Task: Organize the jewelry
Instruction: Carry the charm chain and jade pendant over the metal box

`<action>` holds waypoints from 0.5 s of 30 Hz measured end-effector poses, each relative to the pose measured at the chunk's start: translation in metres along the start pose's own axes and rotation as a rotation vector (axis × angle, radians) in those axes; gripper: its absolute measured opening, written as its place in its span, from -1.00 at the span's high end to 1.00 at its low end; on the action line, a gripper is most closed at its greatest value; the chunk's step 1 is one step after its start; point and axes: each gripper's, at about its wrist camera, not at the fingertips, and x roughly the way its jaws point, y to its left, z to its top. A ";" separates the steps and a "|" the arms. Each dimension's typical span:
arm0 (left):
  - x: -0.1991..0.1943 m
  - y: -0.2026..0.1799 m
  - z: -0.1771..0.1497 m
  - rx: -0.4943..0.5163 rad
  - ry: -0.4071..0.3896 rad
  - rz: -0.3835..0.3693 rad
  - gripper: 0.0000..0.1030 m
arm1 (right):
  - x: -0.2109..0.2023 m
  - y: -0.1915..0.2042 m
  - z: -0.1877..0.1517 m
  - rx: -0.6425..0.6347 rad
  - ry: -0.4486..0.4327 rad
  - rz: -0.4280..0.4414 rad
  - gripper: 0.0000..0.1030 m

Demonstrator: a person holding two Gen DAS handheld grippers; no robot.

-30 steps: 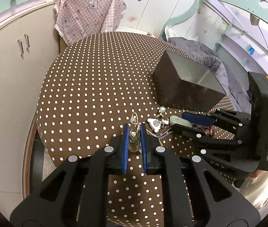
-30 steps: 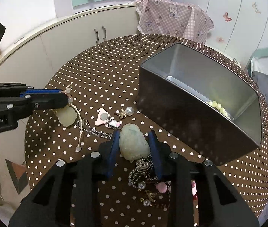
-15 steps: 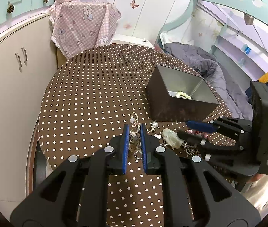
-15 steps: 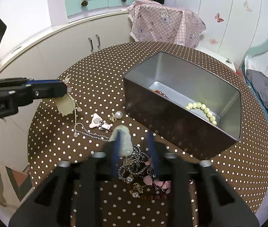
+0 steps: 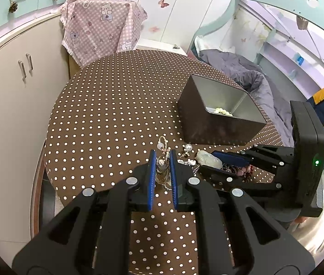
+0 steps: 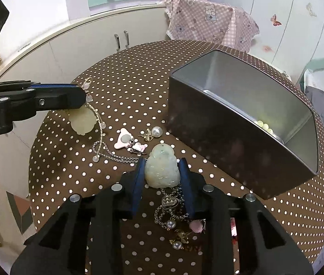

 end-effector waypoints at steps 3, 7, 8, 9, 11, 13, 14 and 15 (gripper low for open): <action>0.000 -0.002 0.000 0.002 -0.002 0.000 0.77 | -0.007 -0.004 0.001 0.020 -0.014 0.011 0.46; -0.002 -0.007 0.004 0.015 -0.012 -0.007 0.77 | -0.018 -0.007 0.001 0.037 -0.037 0.003 0.47; -0.003 -0.008 0.005 0.020 -0.016 -0.007 0.77 | -0.019 -0.007 0.002 0.041 -0.041 0.003 0.47; -0.003 -0.009 0.005 0.024 -0.019 -0.009 0.77 | -0.021 -0.008 0.002 0.045 -0.046 0.002 0.47; -0.005 -0.012 0.009 0.032 -0.027 -0.013 0.77 | -0.027 -0.011 0.002 0.055 -0.058 -0.002 0.47; -0.007 -0.016 0.012 0.039 -0.036 -0.016 0.77 | -0.032 -0.013 0.003 0.064 -0.070 -0.008 0.47; -0.007 -0.016 0.014 0.043 -0.040 -0.018 0.77 | -0.035 -0.015 0.003 0.068 -0.077 -0.012 0.47; -0.009 -0.019 0.017 0.050 -0.048 -0.022 0.77 | -0.038 -0.017 0.003 0.072 -0.084 -0.015 0.47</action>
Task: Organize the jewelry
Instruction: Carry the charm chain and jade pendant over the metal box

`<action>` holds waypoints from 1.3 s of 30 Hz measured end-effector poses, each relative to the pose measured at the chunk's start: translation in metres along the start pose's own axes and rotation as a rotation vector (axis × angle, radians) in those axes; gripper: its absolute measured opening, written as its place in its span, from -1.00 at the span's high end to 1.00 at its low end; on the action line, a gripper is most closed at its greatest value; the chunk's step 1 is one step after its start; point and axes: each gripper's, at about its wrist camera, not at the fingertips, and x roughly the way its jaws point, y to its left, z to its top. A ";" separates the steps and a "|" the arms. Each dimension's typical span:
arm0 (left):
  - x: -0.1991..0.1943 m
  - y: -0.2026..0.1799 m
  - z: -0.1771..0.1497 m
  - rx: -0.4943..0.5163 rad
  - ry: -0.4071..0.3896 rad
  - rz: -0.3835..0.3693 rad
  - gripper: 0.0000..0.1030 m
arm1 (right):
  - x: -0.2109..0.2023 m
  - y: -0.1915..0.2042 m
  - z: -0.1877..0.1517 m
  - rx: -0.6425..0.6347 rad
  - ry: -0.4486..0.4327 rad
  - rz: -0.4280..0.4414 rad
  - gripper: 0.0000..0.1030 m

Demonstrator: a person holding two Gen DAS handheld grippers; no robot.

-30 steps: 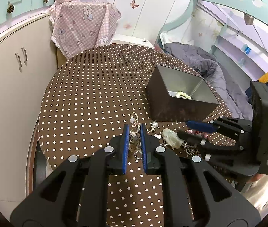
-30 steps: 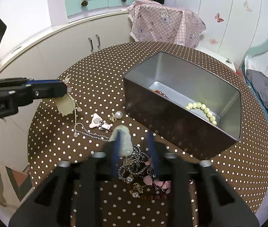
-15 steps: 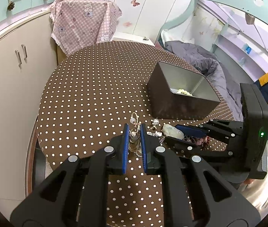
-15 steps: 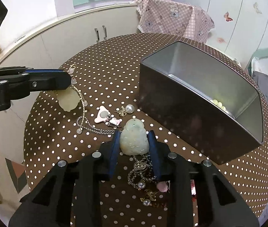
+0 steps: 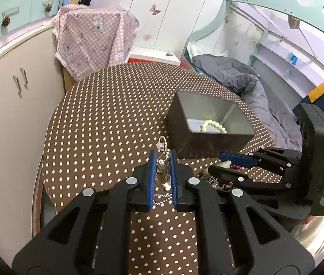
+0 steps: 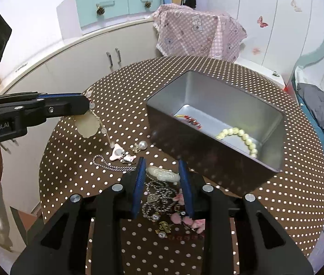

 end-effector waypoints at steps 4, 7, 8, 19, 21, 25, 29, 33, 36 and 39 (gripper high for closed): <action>-0.004 -0.010 0.012 0.031 -0.027 -0.013 0.77 | -0.011 -0.008 0.004 0.020 -0.028 -0.015 0.47; -0.006 -0.017 0.020 0.055 -0.046 -0.025 0.77 | -0.020 -0.014 0.007 0.030 -0.052 -0.026 0.47; -0.006 -0.021 0.022 0.066 -0.051 -0.024 0.77 | -0.023 -0.016 0.009 0.034 -0.060 -0.030 0.47; -0.002 -0.060 0.052 0.170 -0.084 -0.067 0.77 | -0.054 -0.045 0.019 0.084 -0.152 -0.085 0.47; -0.001 -0.066 0.057 0.184 -0.092 -0.074 0.77 | -0.057 -0.051 0.022 0.090 -0.163 -0.092 0.47; 0.008 -0.072 0.063 0.194 -0.090 -0.075 0.77 | -0.053 -0.059 0.025 0.105 -0.164 -0.098 0.47; 0.026 -0.072 0.067 0.183 -0.060 -0.091 0.77 | -0.045 -0.066 0.026 0.117 -0.151 -0.102 0.47; 0.045 -0.069 0.066 0.185 -0.022 -0.094 0.77 | -0.035 -0.074 0.027 0.133 -0.132 -0.096 0.47; 0.055 -0.069 0.066 0.194 -0.002 -0.097 0.76 | -0.030 -0.077 0.027 0.142 -0.123 -0.094 0.47; 0.064 -0.071 0.066 0.200 0.028 -0.087 0.76 | -0.028 -0.079 0.029 0.147 -0.119 -0.095 0.47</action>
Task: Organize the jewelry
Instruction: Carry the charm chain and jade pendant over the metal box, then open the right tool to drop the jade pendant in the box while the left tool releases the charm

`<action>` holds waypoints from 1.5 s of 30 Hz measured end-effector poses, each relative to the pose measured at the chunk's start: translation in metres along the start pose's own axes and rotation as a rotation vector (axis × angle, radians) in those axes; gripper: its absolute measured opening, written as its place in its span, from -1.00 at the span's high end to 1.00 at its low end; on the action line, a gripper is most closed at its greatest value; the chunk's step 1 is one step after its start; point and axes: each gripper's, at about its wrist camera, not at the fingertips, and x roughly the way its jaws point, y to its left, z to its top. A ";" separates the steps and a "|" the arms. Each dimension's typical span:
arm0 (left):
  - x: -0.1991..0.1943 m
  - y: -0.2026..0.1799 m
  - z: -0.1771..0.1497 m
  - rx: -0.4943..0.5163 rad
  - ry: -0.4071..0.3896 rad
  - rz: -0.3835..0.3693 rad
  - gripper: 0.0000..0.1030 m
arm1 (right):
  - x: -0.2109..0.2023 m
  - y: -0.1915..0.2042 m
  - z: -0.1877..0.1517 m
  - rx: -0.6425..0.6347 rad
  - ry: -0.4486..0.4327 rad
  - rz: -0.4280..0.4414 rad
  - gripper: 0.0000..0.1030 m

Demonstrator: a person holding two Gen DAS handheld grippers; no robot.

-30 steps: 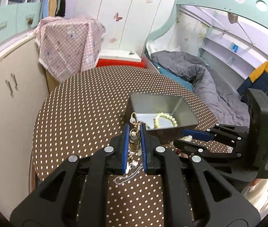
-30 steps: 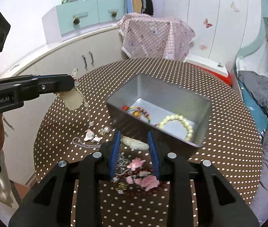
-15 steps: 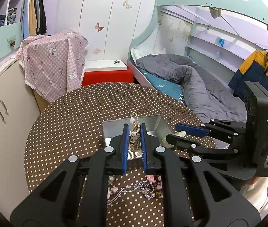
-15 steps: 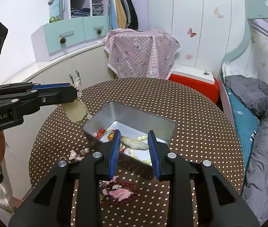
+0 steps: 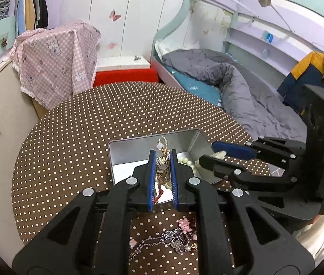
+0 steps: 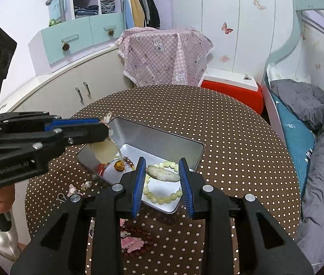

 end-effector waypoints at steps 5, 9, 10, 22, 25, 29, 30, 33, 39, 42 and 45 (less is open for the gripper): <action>0.005 0.004 0.000 0.003 0.018 0.002 0.14 | 0.005 -0.001 0.001 0.003 0.006 0.004 0.47; -0.001 0.006 0.001 -0.005 -0.012 0.011 -0.46 | 0.012 0.000 -0.001 0.006 0.023 0.009 0.47; -0.002 0.007 0.001 -0.003 -0.018 0.018 -0.46 | 0.013 0.001 -0.001 0.006 0.025 0.012 0.47; 0.006 0.019 -0.007 -0.035 0.012 0.081 -0.46 | 0.025 0.003 0.000 0.005 0.049 0.021 0.47; 0.008 0.019 -0.009 -0.038 0.019 0.089 -0.46 | 0.026 0.001 -0.001 0.012 0.051 0.019 0.47; 0.009 0.021 -0.009 -0.039 0.024 0.094 -0.46 | 0.022 -0.001 0.002 0.018 0.037 0.017 0.47; 0.009 0.022 -0.009 -0.041 0.023 0.095 -0.46 | 0.020 -0.001 0.002 0.017 0.033 0.014 0.47; 0.007 0.024 -0.009 -0.044 0.020 0.098 -0.46 | 0.017 -0.002 0.003 0.016 0.027 0.004 0.47; 0.004 0.024 -0.012 -0.041 0.017 0.098 -0.46 | 0.015 -0.001 0.000 0.020 0.028 0.000 0.46; 0.004 0.024 -0.013 -0.042 0.017 0.098 -0.46 | 0.013 0.000 -0.001 0.018 0.028 -0.001 0.47; 0.001 0.023 -0.014 -0.042 0.016 0.100 -0.46 | 0.010 0.002 -0.002 0.015 0.024 -0.003 0.47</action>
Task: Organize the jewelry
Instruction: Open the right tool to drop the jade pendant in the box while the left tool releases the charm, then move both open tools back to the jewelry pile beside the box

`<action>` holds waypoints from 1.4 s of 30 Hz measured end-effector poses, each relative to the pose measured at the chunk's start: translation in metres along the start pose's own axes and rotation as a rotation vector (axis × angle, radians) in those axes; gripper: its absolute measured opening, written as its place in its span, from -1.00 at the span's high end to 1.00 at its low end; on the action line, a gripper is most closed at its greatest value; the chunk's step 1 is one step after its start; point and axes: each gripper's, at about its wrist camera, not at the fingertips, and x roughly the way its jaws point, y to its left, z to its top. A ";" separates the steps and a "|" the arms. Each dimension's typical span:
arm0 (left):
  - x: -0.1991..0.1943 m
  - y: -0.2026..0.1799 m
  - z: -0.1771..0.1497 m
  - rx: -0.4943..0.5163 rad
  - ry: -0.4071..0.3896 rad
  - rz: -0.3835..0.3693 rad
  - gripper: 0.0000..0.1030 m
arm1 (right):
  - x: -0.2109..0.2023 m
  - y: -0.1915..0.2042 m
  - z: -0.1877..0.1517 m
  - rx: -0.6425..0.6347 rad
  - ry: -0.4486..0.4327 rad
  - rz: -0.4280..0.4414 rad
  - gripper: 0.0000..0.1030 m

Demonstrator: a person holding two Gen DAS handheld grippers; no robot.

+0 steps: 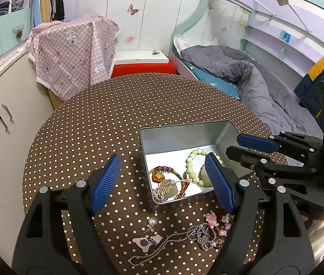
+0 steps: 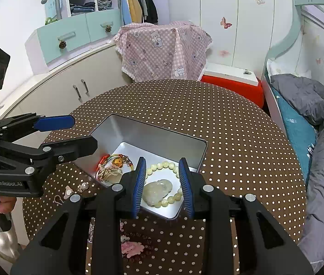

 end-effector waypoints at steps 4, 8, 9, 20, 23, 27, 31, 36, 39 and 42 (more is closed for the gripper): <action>-0.005 0.002 -0.002 -0.001 -0.003 0.005 -0.46 | -0.005 0.003 -0.001 -0.003 -0.005 0.006 0.47; -0.011 0.002 -0.006 -0.006 -0.007 0.011 -0.46 | -0.008 0.006 -0.003 -0.006 -0.005 0.004 0.46; -0.013 0.002 -0.008 -0.007 -0.007 0.011 -0.46 | -0.010 0.007 -0.004 -0.007 -0.006 0.003 0.46; -0.030 0.007 -0.024 -0.012 -0.007 0.047 -0.46 | -0.025 0.020 -0.012 -0.012 -0.020 0.000 0.03; -0.034 0.009 -0.030 -0.021 -0.005 0.057 -0.46 | -0.030 0.024 -0.014 -0.022 -0.027 -0.009 -0.30; -0.039 0.013 -0.041 -0.032 0.003 0.077 -0.56 | -0.036 0.030 -0.019 -0.017 -0.040 -0.027 -0.67; -0.040 0.015 -0.051 -0.040 0.016 0.082 -0.60 | -0.037 0.033 -0.026 0.002 -0.036 -0.066 -0.84; -0.039 0.017 -0.066 -0.045 0.038 0.081 -0.61 | -0.040 0.038 -0.038 0.000 -0.062 -0.115 -0.84; -0.041 0.016 -0.077 -0.026 0.022 0.071 -0.61 | -0.042 0.042 -0.046 0.015 -0.095 -0.105 -0.84; -0.041 0.012 -0.086 -0.011 0.011 0.067 -0.61 | -0.044 0.045 -0.053 0.049 -0.134 -0.114 -0.84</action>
